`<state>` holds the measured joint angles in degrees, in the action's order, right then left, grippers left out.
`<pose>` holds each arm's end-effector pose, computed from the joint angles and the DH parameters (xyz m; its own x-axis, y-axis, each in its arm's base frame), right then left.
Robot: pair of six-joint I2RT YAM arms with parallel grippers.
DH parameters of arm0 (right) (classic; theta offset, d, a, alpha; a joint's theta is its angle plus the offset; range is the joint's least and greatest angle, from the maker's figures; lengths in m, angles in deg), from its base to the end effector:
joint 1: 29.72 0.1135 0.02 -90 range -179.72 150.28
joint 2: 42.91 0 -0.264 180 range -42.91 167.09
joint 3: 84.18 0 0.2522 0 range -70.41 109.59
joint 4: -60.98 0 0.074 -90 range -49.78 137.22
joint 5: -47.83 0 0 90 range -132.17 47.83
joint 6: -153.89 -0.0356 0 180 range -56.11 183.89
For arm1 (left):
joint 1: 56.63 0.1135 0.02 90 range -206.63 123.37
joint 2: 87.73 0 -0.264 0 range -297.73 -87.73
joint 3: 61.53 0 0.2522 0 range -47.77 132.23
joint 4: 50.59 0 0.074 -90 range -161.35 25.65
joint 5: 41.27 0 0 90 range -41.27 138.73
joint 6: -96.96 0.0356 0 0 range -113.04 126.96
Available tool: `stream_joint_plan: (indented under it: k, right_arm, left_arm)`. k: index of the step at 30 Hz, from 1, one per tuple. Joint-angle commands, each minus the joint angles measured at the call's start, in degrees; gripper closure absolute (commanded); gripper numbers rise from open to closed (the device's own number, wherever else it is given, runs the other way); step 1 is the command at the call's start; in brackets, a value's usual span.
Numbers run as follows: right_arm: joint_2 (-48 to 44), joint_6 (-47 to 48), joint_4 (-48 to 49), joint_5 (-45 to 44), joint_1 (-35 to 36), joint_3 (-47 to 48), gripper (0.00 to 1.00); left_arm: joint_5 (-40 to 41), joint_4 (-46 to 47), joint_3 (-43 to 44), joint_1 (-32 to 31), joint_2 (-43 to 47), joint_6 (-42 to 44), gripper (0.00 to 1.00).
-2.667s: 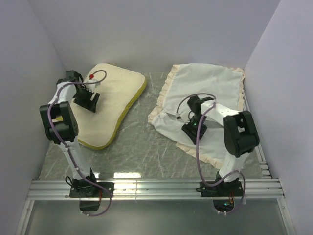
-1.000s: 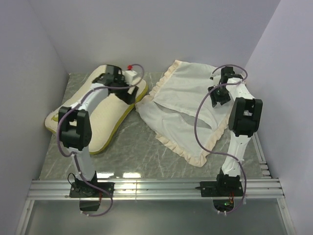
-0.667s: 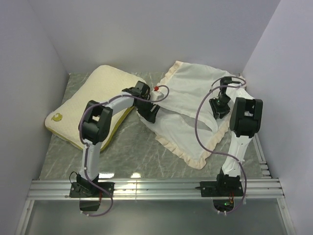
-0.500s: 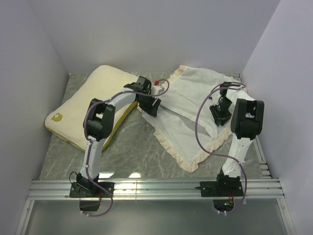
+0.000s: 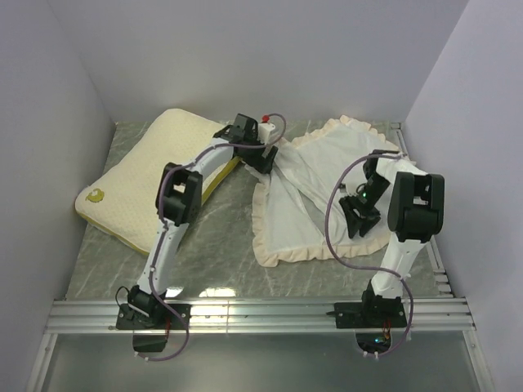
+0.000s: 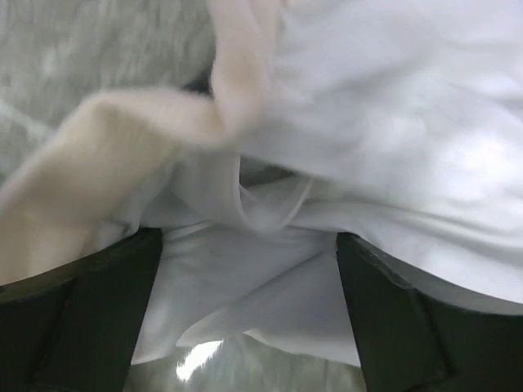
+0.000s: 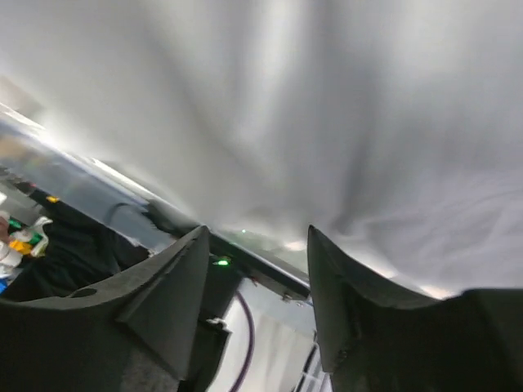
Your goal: Put the pillow into the pillowcase
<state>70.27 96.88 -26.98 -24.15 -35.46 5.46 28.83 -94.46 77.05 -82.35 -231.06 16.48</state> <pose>0.3151 -0.0206 0.1551 -0.8897 -0.4310 0.1507 -0.3297 0.8348 0.4410 0.4940 -0.2514 0.1696 -0.5657 0.4451 -0.6942 0.7142 0.6853 -0.1426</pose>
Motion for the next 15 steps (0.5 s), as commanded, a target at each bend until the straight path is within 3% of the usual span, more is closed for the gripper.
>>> stream_joint_plan:
  k: [1,5,9,12,15]
  right_arm:
    - [-6.57,1.64,-3.76,11.49,0.82,7.25,0.39]
    - [-9.91,-1.43,-1.50,18.71,1.08,12.88,0.32]
    - [-12.46,-9.41,5.27,17.67,1.43,15.79,0.29]
    - [-13.08,-13.99,9.76,14.77,1.69,15.36,0.25]
    - [-14.22,-17.87,13.89,12.22,2.31,13.69,0.14]
  left_arm:
    - [-7.51,1.54,-6.40,4.18,13.30,-0.12,0.02]
    - [-10.77,-3.98,-13.62,6.55,29.29,2.86,0.01]
    - [-7.62,-10.49,-17.23,12.77,35.64,5.86,0.01]
    - [-4.28,-13.83,-17.94,17.87,35.23,7.97,0.01]
    - [-0.59,-16.38,-16.45,22.70,31.98,9.38,0.01]
